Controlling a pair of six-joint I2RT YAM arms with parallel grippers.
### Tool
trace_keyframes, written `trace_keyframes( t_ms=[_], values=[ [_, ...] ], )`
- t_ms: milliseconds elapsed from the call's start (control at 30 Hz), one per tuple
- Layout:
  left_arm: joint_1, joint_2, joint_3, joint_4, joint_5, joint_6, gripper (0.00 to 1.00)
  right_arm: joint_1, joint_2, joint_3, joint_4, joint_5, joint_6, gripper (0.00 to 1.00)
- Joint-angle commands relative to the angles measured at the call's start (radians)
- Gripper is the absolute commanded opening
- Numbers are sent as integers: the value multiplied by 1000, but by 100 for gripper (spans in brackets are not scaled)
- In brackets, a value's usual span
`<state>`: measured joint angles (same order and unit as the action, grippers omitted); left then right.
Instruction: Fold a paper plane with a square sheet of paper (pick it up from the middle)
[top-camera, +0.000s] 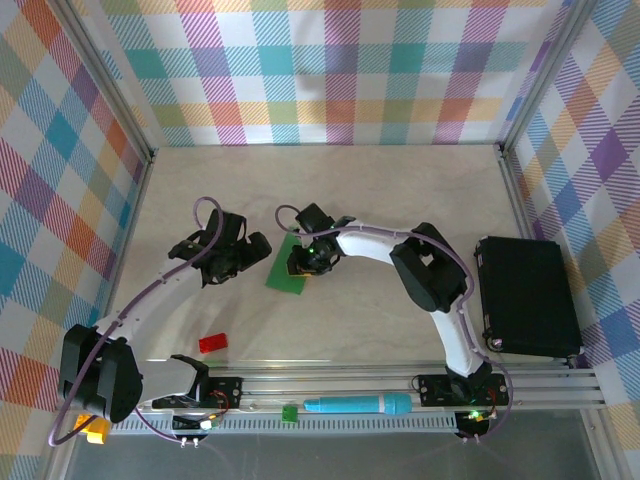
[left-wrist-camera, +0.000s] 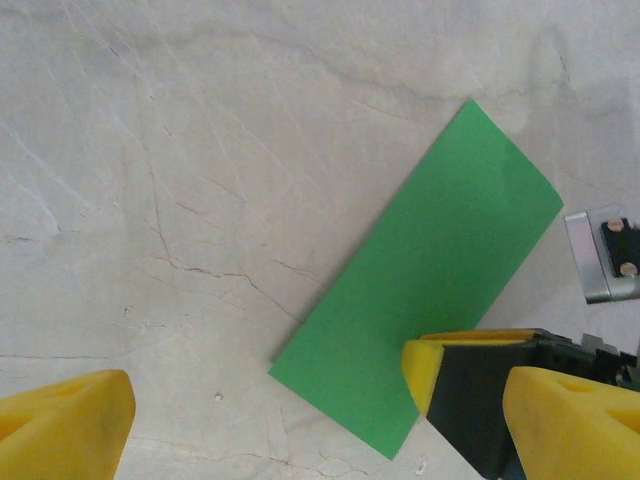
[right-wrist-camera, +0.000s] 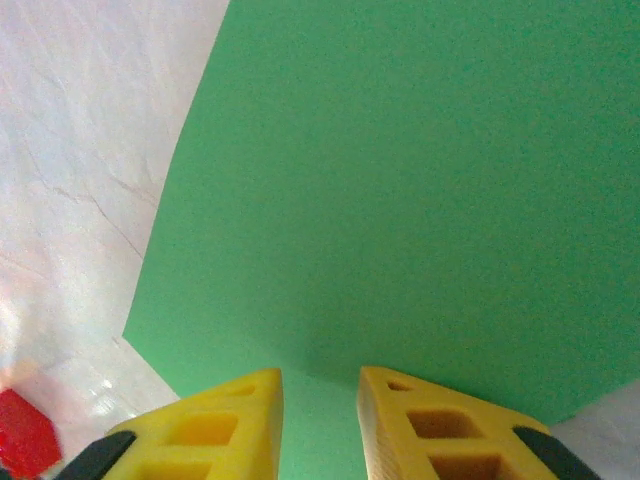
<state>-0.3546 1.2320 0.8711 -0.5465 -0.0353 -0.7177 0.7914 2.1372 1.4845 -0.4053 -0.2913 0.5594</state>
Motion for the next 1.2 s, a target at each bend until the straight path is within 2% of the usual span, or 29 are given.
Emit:
trace_keyframes(
  t_ms=[0, 133, 267, 333, 467, 533, 700, 933, 1167],
  values=[
    [11, 22, 5, 1, 56, 19, 99, -17, -68, -117, -163, 100, -202, 28],
    [9, 43, -4, 50, 134, 25, 100, -69, -174, -247, -163, 73, -329, 27],
    [-3, 67, -27, 121, 201, 1, 100, -113, -286, -346, -103, -7, -348, 28],
    [-18, 81, -32, 148, 223, -21, 100, -115, -331, -350, -98, -9, -284, 30],
    [-70, 109, -58, 223, 271, -78, 100, -129, -408, -348, -118, 51, -51, 37],
    [-106, 129, -84, 259, 292, -115, 100, -133, -434, -380, -78, 50, 52, 37],
    [-181, 185, -121, 399, 350, -185, 99, -151, -441, -442, -27, 52, 181, 33],
    [-244, 240, -156, 547, 435, -203, 92, -173, -432, -500, 25, 17, 224, 30],
    [-256, 298, -171, 661, 526, -169, 86, -189, -464, -531, 70, 7, 226, 29]
  ],
)
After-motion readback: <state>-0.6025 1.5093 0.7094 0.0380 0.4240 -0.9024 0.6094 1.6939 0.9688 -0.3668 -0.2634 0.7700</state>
